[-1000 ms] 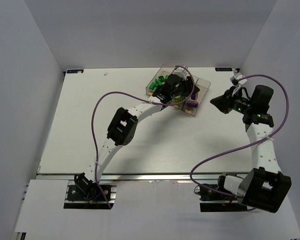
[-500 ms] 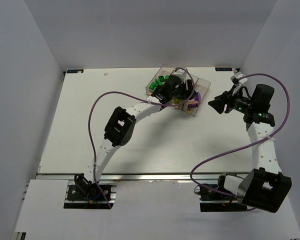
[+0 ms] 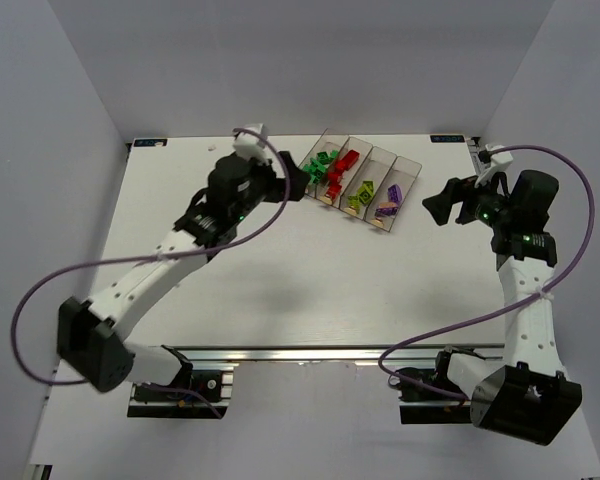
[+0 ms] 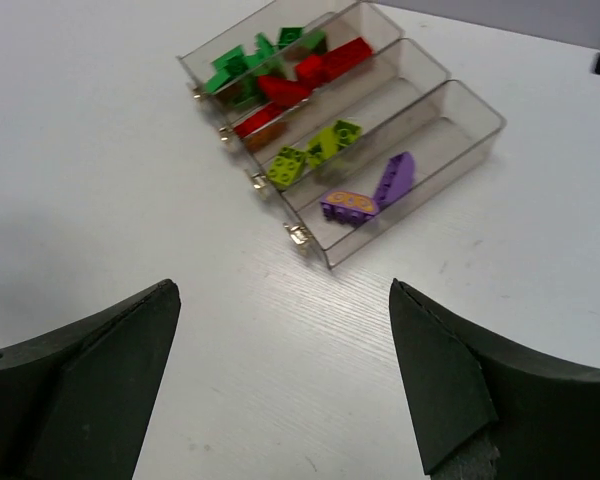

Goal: Sort the legos into containers by color

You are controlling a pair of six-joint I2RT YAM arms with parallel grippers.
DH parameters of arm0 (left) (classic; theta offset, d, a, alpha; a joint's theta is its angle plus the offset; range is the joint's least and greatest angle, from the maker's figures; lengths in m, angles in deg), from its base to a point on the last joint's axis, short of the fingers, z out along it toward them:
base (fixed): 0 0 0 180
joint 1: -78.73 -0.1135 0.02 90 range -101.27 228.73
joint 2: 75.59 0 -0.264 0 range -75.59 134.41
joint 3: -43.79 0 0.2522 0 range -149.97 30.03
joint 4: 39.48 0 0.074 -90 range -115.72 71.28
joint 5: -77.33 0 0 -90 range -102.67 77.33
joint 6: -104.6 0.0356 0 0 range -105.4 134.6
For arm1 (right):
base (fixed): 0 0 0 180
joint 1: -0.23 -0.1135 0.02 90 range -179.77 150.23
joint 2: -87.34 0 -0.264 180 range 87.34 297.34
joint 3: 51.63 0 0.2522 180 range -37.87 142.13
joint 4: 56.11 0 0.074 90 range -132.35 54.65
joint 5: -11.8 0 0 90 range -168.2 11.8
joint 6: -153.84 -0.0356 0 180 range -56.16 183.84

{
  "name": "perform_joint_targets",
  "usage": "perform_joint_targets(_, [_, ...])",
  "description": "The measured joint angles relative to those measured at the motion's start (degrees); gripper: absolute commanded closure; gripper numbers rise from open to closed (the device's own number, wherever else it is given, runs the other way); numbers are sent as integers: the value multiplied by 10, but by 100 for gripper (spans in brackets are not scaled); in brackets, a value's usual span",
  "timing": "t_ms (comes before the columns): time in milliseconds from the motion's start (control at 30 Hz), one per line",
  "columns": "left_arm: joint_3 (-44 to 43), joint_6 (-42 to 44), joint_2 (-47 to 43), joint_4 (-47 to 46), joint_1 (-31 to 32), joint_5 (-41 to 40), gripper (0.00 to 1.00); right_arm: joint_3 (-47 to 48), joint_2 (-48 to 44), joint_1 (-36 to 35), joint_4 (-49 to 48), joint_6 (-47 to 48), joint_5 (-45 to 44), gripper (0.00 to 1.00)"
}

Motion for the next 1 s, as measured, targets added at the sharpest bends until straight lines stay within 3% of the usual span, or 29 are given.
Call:
perform_joint_targets(167, [96, 2, -149, 46, -10, -14, 2, 1, -18, -2, 11, -10, -61, 11])
perform_joint_targets(400, [190, -25, -234, 92, -10, -23, 2, 2, -14, -3, 69, -10, -76, 11])
perform_joint_targets(1000, [213, -48, -254, 114, -10, -31, 2, -18, -75, -3, 93, -26, -155, 10])
